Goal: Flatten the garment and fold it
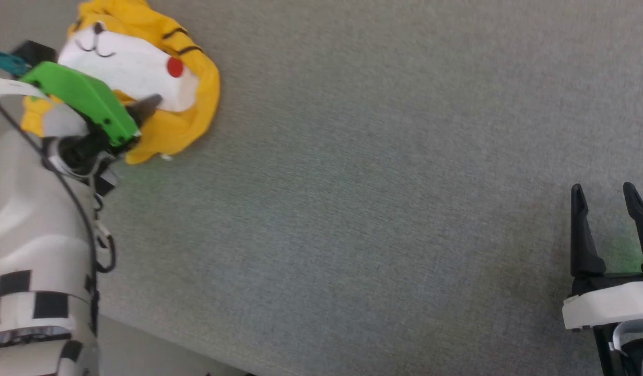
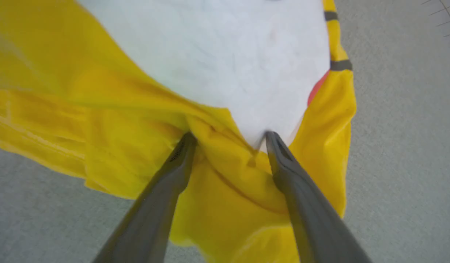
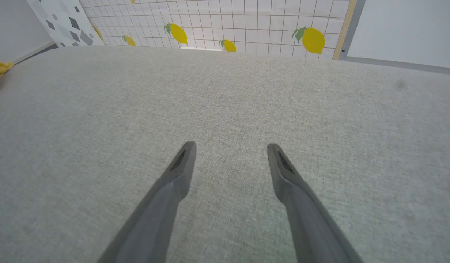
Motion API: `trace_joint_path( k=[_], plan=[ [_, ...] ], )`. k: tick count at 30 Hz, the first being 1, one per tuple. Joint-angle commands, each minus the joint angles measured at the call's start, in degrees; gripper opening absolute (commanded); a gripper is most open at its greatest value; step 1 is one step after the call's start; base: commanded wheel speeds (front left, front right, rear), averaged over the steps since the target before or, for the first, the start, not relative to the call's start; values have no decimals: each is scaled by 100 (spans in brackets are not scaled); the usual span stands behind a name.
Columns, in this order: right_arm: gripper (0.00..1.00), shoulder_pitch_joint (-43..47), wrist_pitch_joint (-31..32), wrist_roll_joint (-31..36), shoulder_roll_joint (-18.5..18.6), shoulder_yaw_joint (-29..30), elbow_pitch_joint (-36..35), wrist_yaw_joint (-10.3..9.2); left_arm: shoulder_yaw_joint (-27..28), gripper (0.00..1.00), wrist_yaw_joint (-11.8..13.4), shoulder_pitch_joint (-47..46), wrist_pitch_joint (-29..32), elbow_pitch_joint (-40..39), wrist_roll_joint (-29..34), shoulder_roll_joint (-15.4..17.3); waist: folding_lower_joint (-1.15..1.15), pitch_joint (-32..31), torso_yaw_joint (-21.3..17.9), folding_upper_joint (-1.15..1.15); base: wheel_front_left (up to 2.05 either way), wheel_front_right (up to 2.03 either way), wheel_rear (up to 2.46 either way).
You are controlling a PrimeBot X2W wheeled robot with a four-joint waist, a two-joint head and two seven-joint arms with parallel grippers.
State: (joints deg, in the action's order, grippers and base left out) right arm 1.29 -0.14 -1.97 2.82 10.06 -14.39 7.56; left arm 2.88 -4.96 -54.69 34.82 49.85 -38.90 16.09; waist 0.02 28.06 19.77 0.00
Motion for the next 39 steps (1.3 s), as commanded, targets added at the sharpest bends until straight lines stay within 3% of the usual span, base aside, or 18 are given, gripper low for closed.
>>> trace_joint_path(
  k=[1,10,11,12,13,20,26,33,39],
  plan=[
    [100,38,30,19,6,5,-70,-8,-62,100,14,-86,-3,117,-16,-87,-2,436,-252,0,0,0,0],
    [100,45,106,-12,6,-53,-167,-8,-310,100,-34,-6,-190,870,52,-466,-2,508,-203,0,0,0,0],
    [100,44,114,-10,6,-55,-166,-8,-268,78,-55,-20,-297,906,2,-484,-2,496,-194,0,0,0,0],
    [100,45,120,-9,6,-60,-160,-8,-273,13,-84,-27,-368,929,-9,-489,-2,477,-186,0,0,0,0],
    [100,42,118,-10,6,-70,-150,-8,-282,0,-117,-29,-526,930,0,-464,-2,443,-175,0,0,0,0],
    [100,20,34,-134,6,-195,102,-8,-269,0,-216,-160,-1823,796,65,-213,-2,-10,-37,0,0,0,0],
    [100,-32,-161,-341,6,-380,530,-8,-338,0,-235,-530,-2515,580,238,212,-2,-619,6,0,0,0,0],
    [100,-60,-500,-643,6,-508,1115,-8,-837,0,-250,-1117,-2544,-261,335,533,-2,-1358,-157,0,0,0,0],
    [100,-46,-829,-950,6,-723,1675,-8,-1458,0,-251,-1390,-2128,-1378,-208,538,-2,-1996,-556,0,0,0,0]
  ],
)
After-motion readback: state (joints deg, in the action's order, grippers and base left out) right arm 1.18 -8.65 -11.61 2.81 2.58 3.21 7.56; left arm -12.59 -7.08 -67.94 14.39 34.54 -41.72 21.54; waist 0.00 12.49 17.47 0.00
